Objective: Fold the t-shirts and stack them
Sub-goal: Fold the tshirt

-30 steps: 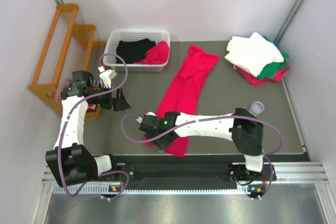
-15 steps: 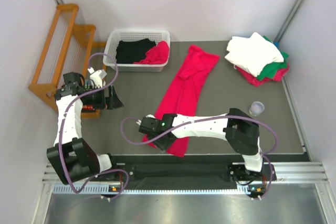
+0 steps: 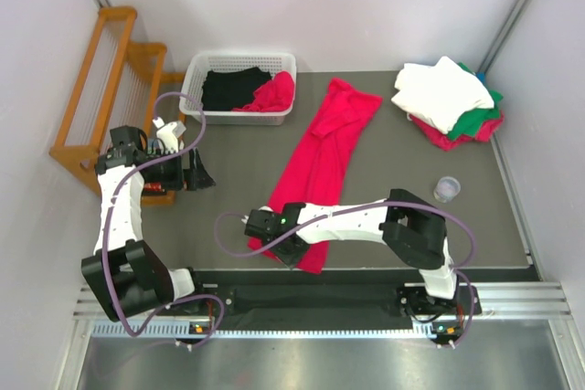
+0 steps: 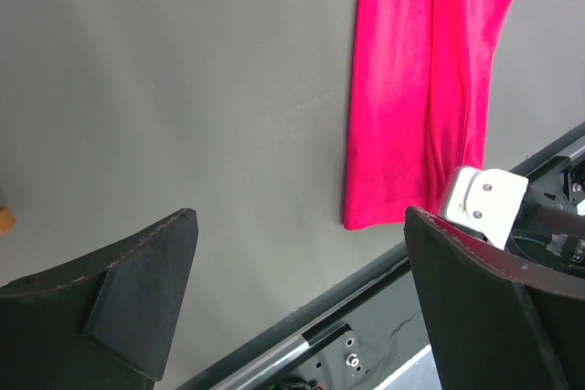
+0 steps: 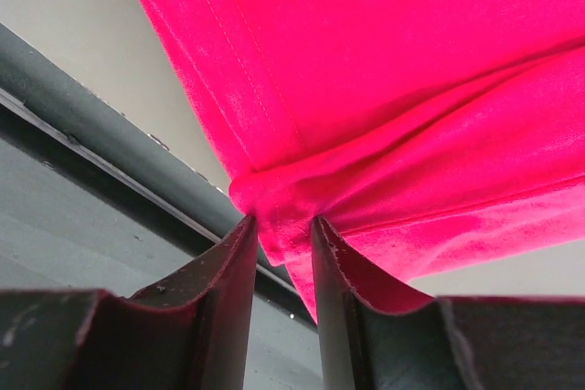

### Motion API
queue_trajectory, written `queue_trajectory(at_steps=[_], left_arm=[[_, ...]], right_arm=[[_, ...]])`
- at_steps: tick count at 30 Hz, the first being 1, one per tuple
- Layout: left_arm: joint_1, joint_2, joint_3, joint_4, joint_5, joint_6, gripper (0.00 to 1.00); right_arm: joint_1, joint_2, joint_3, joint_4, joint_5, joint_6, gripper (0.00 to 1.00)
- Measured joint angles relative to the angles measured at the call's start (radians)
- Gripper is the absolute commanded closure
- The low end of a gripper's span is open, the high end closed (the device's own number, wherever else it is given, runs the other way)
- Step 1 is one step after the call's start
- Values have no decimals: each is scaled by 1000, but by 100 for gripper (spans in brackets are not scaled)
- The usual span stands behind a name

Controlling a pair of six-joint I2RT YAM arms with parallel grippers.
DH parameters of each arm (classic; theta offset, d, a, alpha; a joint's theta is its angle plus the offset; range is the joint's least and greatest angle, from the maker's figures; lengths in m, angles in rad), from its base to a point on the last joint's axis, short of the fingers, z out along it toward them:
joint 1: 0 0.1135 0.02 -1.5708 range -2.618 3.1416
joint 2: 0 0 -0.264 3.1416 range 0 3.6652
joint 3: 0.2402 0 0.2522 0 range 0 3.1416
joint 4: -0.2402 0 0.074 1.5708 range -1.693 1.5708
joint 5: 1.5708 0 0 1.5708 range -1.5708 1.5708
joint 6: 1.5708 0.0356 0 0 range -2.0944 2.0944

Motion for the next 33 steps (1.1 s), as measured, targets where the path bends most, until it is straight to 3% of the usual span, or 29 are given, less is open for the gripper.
queue_trajectory(at_steps=[4, 7, 8, 12, 16, 20, 24, 27, 29, 33], left_arm=[[1, 0, 0, 0, 0, 0, 1], [1, 0, 0, -2, 0, 4, 1], [1, 0, 0, -3, 0, 5, 1], [1, 0, 0, -6, 0, 8, 1], [2, 0, 0, -7, 1, 11, 1], [2, 0, 0, -7, 1, 12, 1], [2, 0, 0, -8, 0, 16, 1], [2, 0, 0, -8, 0, 23, 1], [5, 0, 1, -11, 0, 28, 1], [9, 0, 17, -18, 0, 34, 1]], right_arm=[[-4, 0, 1, 0, -2, -6, 69], [-7, 0, 2, 0, -3, -8, 62], [-7, 0, 3, 0, -3, -7, 54], [-6, 16, 27, -5, -12, -14, 48], [-6, 21, 50, -8, -17, -15, 53], [-7, 25, 62, -8, -17, -22, 69], [-7, 32, 62, -9, -17, -23, 76], [-7, 33, 62, -9, -17, -22, 72], [-7, 33, 62, -10, -17, -22, 59], [-9, 33, 61, -9, -18, -22, 57]])
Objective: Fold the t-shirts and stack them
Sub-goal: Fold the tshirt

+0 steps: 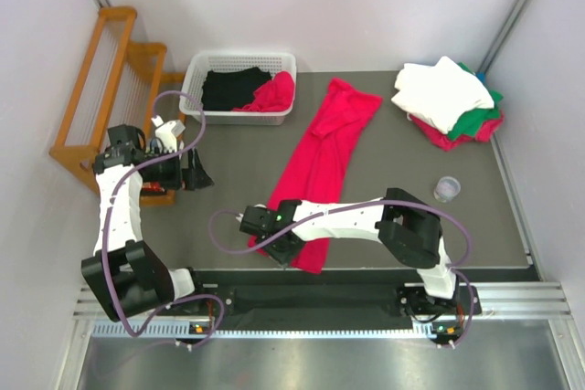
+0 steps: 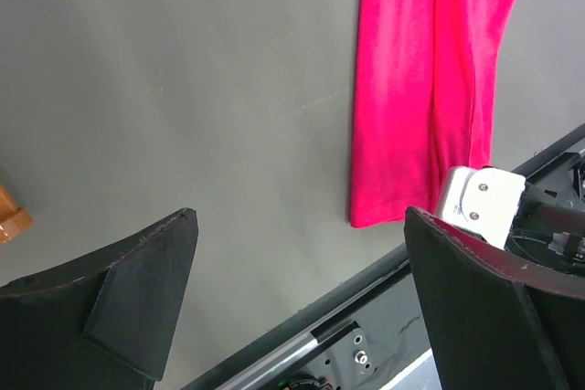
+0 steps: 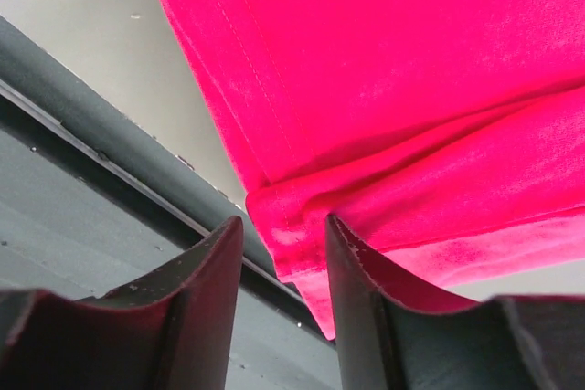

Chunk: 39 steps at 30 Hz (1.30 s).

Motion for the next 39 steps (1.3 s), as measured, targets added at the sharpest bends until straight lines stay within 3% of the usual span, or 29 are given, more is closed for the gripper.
queue_trajectory(at_steps=[9, 13, 19, 27, 39], left_arm=[[1, 0, 10, -14, 0, 3, 1], [1, 0, 10, -18, 0, 4, 1], [2, -1, 10, -19, -1, 6, 1], [6, -1, 10, -22, 0, 11, 1], [7, -1, 10, -24, 0, 11, 1]], right_arm=[[-6, 0, -3, 9, 0, 0, 68], [-12, 0, -35, 30, -2, 0, 85], [-31, 0, -41, 32, -11, 2, 100], [-45, -6, -34, 22, -12, 0, 100], [-88, -35, 111, -21, 17, -20, 100]])
